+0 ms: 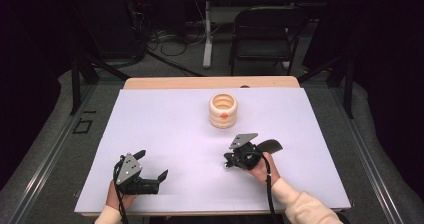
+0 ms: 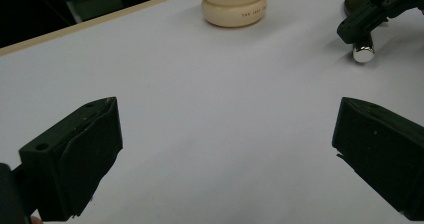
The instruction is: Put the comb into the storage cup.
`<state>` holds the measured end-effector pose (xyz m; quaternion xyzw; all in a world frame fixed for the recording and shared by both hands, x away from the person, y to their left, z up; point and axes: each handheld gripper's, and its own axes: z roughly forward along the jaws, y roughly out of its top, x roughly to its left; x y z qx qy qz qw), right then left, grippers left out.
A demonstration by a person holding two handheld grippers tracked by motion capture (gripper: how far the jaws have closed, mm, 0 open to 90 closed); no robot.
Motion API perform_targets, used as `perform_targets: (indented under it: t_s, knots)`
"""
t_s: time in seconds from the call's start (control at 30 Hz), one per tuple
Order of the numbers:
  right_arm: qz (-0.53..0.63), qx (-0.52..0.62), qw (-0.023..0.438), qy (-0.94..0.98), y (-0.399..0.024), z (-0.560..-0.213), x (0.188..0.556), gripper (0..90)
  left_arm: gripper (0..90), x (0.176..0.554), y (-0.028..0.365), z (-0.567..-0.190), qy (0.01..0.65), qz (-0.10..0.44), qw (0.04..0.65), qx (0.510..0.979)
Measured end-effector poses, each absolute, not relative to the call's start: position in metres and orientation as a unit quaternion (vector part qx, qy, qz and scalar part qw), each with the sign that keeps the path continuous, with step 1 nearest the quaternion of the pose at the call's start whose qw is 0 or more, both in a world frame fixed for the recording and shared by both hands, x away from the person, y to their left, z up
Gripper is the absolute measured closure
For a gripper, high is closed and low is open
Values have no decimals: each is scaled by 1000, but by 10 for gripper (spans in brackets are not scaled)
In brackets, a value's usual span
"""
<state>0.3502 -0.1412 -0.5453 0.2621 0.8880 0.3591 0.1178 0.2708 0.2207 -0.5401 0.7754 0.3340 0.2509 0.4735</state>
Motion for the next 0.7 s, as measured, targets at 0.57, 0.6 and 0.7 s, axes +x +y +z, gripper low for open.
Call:
perform_targets:
  t_s: [0.57,0.6,0.7]
  knots:
    - [342,266,102,896,-150,-544,342,900,0,272,221,-540,336,251,475,774]
    - [341,268,101,896,-150,-544,342,900,0,272,221,-540,336,251,475,774]
    - [337,270,99,896,-152,-544,340,900,0,271,221,-540,336,250,475,774]
